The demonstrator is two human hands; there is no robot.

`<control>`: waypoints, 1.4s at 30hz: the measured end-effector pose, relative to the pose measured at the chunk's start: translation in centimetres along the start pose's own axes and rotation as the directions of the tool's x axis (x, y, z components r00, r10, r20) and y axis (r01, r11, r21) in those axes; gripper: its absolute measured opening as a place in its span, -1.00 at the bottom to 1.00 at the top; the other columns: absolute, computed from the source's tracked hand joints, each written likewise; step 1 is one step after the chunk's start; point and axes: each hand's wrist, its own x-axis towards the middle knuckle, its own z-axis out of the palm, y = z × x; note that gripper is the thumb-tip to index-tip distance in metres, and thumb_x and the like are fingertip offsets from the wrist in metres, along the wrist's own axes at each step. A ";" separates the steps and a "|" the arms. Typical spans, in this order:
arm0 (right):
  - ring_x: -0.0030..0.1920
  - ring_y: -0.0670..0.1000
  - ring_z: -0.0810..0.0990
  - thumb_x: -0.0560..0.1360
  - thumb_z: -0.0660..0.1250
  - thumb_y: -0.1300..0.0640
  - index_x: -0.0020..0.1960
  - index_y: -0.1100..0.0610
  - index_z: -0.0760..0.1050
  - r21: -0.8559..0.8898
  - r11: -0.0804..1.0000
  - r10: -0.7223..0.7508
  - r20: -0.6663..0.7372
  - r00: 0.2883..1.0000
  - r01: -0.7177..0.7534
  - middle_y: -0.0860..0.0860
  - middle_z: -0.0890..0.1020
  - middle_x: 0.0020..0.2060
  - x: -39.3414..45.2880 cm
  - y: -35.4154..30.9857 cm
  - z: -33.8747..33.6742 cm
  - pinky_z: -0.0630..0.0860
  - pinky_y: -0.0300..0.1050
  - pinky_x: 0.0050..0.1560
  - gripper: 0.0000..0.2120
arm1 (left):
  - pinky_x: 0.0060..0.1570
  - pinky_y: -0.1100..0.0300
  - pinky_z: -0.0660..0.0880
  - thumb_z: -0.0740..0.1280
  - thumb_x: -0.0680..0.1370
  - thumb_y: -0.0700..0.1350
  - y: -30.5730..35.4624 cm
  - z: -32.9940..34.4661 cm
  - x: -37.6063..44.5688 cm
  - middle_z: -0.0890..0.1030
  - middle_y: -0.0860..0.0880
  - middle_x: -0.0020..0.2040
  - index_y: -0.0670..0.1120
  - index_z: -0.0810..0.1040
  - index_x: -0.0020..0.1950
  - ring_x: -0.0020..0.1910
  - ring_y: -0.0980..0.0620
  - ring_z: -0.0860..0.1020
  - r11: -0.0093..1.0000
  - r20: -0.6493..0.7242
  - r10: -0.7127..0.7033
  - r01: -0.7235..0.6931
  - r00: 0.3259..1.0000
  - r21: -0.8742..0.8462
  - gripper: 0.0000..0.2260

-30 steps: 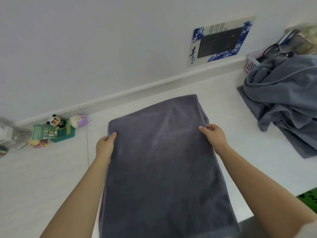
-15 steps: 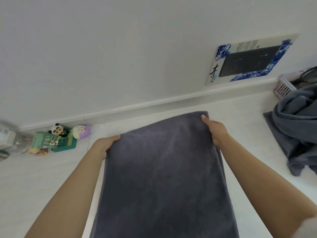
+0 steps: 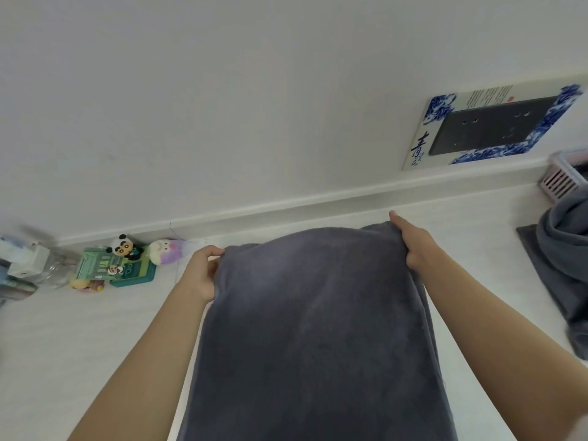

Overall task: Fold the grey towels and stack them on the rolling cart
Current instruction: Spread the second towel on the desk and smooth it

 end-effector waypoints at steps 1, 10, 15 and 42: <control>-0.01 0.08 0.58 0.42 0.44 -0.06 0.12 0.23 0.52 -0.024 1.000 -0.018 -0.015 1.000 0.017 0.07 0.61 -0.03 -0.2 -0.1 0.1 0.51 -0.07 -0.02 -0.57 | -0.31 0.16 0.38 0.28 0.51 -0.01 0.0 -0.1 0.1 0.53 -0.04 -0.38 -0.14 0.53 -0.20 -0.36 0.00 0.46 0.999 0.001 -0.027 0.027 1.000 -0.028 -0.79; -0.05 0.01 0.61 0.59 0.21 0.14 0.03 0.20 0.55 -0.005 0.971 -0.234 0.162 0.959 0.238 0.08 0.64 -0.07 -3.1 -0.7 -0.8 0.51 -0.18 -0.10 -0.82 | -0.30 0.17 0.44 0.27 0.53 -0.15 0.8 -0.3 -1.9 0.61 -0.05 -0.38 -0.12 0.63 -0.19 -0.40 0.02 0.57 0.988 0.084 0.149 -0.143 0.985 -0.064 -0.83; 0.03 0.06 0.58 0.61 0.17 0.18 0.04 0.24 0.52 0.028 0.950 -0.312 0.147 0.939 0.311 0.12 0.61 -0.01 -4.1 -0.6 -1.5 0.54 -0.16 -0.02 -0.81 | -0.23 0.23 0.54 0.33 0.31 -0.27 0.4 -1.4 -3.4 0.59 -0.06 -0.34 -0.14 0.52 -0.28 -0.26 -0.01 0.56 0.871 0.128 0.398 -0.330 0.908 -0.364 -0.95; 0.28 0.24 0.42 0.60 0.08 -0.14 0.42 0.23 0.26 -0.699 0.675 -0.411 -0.090 0.907 0.237 0.20 0.46 0.29 -0.4 3.0 0.7 0.36 0.05 0.22 -0.45 | 0.20 0.12 0.32 0.18 0.63 -0.04 -1.4 0.1 4.0 0.42 -0.09 0.39 -0.12 0.30 0.46 0.33 -0.11 0.40 0.707 -0.084 0.534 -0.390 0.841 0.590 -0.60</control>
